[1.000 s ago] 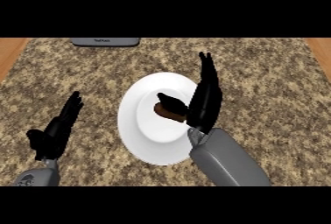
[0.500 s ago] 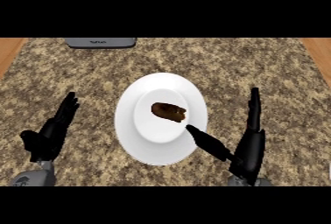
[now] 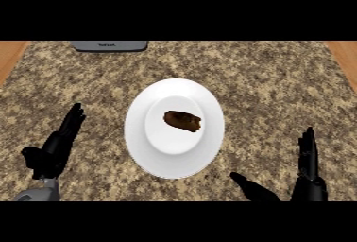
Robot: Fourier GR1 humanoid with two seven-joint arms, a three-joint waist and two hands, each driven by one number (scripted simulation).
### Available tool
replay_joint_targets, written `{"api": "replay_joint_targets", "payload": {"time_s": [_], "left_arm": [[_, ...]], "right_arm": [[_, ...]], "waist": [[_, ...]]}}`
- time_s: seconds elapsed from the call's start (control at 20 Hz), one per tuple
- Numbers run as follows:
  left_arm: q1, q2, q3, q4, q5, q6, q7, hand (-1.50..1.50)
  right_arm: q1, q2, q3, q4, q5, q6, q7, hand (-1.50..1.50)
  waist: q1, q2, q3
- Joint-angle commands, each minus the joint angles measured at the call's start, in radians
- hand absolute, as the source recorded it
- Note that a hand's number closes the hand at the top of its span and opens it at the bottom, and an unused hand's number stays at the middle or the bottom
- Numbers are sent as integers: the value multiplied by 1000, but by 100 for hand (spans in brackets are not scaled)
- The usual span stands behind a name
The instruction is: Pick the sweet potato from the plate and place it in the plate
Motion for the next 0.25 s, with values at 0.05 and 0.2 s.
{"api": "replay_joint_targets", "payload": {"time_s": [0.05, 0.2], "left_arm": [[-42, -5, 5, 9, -8, 10, 40, 0], [-15, 20, 21, -41, 22, -23, 79, 0]], "right_arm": [[71, 47, -53, 113, -194, 57, -316, -150], [155, 46, -158, 137, -340, 161, -508, -150]], "waist": [[-1, 0, -1], [-5, -1, 0]]}}
